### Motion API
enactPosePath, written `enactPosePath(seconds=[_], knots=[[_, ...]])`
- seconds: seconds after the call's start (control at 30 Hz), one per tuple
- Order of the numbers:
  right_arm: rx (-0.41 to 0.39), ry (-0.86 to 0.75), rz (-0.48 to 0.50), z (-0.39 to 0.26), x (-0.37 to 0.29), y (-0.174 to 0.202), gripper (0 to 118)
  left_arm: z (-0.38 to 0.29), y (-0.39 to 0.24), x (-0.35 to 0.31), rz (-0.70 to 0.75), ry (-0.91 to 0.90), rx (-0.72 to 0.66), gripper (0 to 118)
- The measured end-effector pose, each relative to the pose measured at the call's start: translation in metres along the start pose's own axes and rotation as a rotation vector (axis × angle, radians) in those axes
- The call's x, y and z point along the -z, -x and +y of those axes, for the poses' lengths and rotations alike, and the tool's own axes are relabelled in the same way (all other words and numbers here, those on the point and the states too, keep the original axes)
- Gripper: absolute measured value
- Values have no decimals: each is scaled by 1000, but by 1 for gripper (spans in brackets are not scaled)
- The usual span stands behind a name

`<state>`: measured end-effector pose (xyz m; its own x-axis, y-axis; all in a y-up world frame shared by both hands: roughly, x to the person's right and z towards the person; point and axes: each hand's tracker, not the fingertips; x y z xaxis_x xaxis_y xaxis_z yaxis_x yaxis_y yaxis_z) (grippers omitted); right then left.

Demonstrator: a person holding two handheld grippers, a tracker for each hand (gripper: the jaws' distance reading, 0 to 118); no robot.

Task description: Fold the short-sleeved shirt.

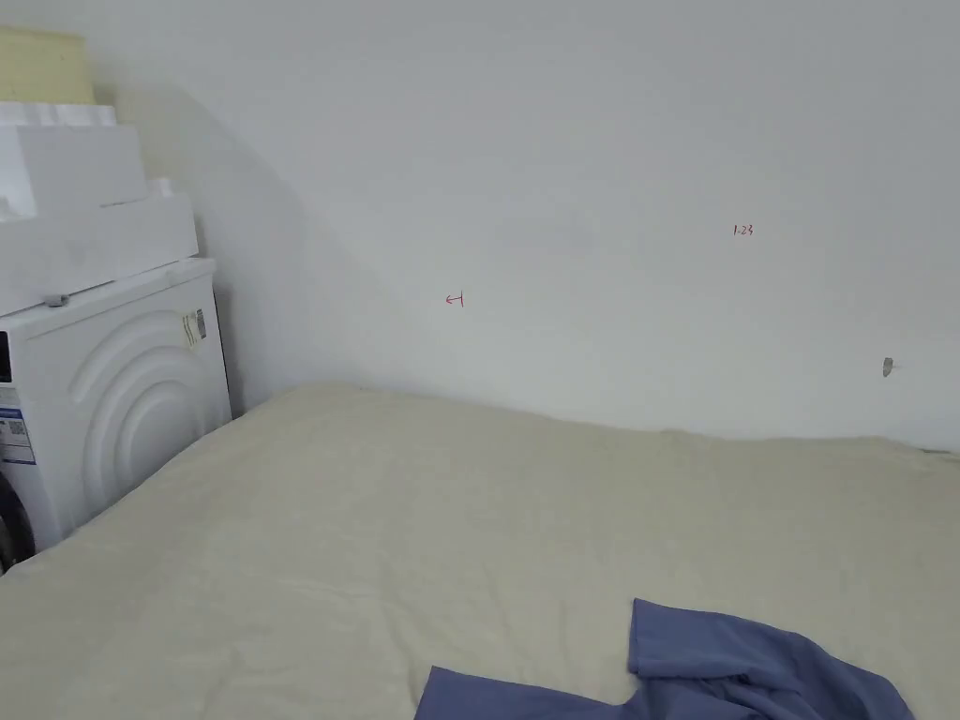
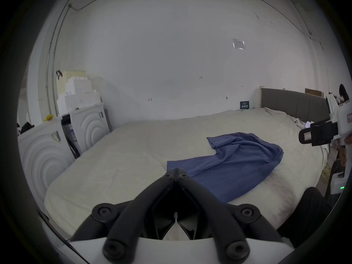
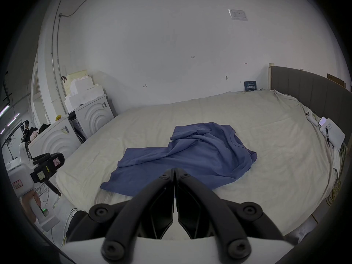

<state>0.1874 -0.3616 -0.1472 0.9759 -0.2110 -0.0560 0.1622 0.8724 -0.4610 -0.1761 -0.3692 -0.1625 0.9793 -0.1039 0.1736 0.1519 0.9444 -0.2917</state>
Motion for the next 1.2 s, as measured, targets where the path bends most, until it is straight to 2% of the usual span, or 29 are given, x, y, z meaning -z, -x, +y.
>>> enactPosePath(seconds=[0.3,0.37,0.5,0.57,0.7,0.9,1.07,1.2], knots=[[6,6,-8,0,1,-2,0,2,9,8,-18,28,-100,2],[5,9,-10,-2,2,-3,0,5,13,18,-15,38,-110,17],[7,26,-11,-4,4,-6,0,13,21,57,-66,116,-108,81],[2,37,-15,-6,7,-8,0,22,22,84,-82,146,-90,99],[-8,69,-32,-6,14,-15,0,29,32,163,-108,218,-70,100],[23,122,-73,-10,32,-34,0,10,41,294,-89,417,-174,99],[50,165,-110,-17,46,-51,0,-1,25,344,-85,499,-130,97],[76,195,-139,-22,56,-63,0,-9,10,358,-83,528,-91,95]])
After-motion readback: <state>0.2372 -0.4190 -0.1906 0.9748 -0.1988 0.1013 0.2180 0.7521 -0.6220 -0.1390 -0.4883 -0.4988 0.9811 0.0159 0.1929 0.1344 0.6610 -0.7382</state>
